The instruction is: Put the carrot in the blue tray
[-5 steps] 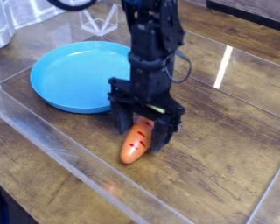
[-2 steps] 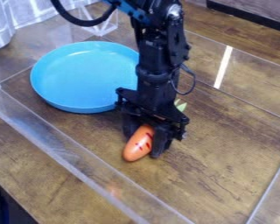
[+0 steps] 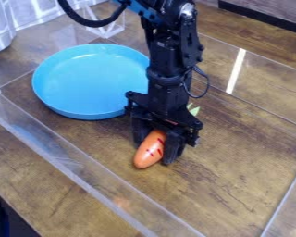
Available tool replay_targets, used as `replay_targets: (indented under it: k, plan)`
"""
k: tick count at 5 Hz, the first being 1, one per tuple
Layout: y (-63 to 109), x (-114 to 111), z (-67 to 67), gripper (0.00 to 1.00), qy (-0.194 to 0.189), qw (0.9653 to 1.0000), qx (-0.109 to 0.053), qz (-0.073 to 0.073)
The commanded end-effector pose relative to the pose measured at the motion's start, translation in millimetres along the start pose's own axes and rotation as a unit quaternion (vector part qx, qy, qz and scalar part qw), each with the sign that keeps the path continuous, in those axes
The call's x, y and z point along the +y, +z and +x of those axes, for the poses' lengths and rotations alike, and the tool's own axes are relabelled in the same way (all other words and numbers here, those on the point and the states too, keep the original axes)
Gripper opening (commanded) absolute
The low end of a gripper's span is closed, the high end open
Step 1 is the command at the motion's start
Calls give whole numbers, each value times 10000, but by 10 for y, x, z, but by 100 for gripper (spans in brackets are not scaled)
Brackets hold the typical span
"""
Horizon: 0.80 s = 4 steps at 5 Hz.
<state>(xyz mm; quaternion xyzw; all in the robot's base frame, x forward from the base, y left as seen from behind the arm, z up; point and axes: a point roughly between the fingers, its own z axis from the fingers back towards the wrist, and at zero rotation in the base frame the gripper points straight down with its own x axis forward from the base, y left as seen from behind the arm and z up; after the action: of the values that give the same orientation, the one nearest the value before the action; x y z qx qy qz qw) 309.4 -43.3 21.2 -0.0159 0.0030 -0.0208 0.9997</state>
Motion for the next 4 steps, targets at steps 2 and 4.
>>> replay_targets:
  k: [2,4]
  plan:
    - [73,-61,106,0,-93,9998,-187,-45]
    - [41,-55,96,0,-91,9999,-112,-79]
